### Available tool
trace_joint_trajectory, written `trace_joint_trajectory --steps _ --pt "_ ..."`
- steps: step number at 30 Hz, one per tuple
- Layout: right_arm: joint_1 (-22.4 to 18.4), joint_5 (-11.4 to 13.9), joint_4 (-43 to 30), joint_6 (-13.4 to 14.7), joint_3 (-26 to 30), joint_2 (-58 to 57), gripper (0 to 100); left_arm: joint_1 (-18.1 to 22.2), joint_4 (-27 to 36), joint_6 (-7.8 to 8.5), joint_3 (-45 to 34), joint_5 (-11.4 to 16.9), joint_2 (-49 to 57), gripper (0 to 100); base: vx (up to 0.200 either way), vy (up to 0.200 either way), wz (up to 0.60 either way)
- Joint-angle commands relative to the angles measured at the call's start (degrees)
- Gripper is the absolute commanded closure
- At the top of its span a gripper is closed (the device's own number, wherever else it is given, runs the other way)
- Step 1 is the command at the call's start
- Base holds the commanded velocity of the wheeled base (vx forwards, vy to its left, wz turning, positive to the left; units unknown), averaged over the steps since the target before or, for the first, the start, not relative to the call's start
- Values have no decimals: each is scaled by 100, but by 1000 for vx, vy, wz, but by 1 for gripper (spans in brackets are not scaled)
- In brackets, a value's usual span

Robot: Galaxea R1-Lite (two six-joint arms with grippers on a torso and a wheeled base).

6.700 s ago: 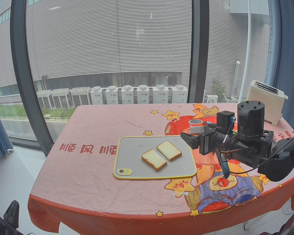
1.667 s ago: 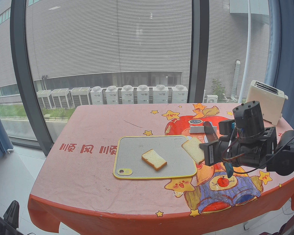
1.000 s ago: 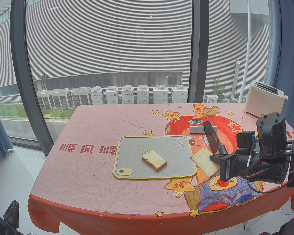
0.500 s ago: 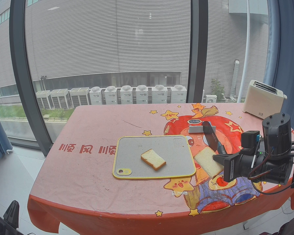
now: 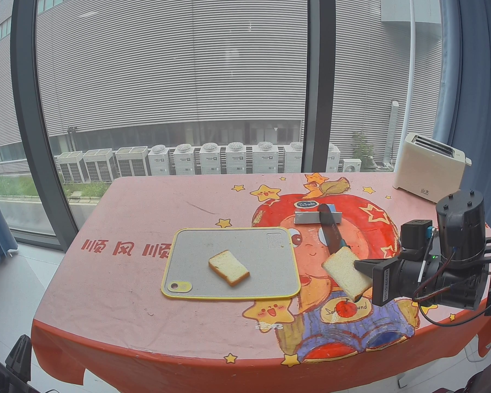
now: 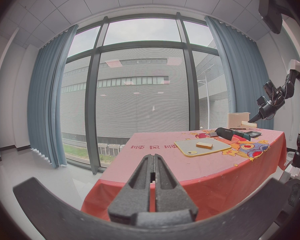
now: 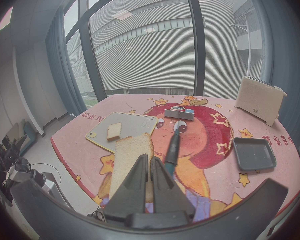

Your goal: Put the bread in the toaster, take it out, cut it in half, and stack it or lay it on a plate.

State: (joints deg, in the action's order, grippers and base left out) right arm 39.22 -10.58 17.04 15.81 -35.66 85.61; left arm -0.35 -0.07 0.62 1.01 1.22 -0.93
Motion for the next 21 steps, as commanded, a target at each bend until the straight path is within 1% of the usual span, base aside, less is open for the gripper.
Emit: trace_joint_trajectory --steps 1,16,21 --pt "7 -5 1 -8 33 25 100 0 -1 -1 -101 1 93 100 0 -200 0" --pt "-19 -76 10 1 15 43 100 0 -1 -1 -101 1 93 100 0 -200 0" --pt "-55 -76 10 1 6 87 100 0 -1 -1 -101 1 93 100 0 0 0"
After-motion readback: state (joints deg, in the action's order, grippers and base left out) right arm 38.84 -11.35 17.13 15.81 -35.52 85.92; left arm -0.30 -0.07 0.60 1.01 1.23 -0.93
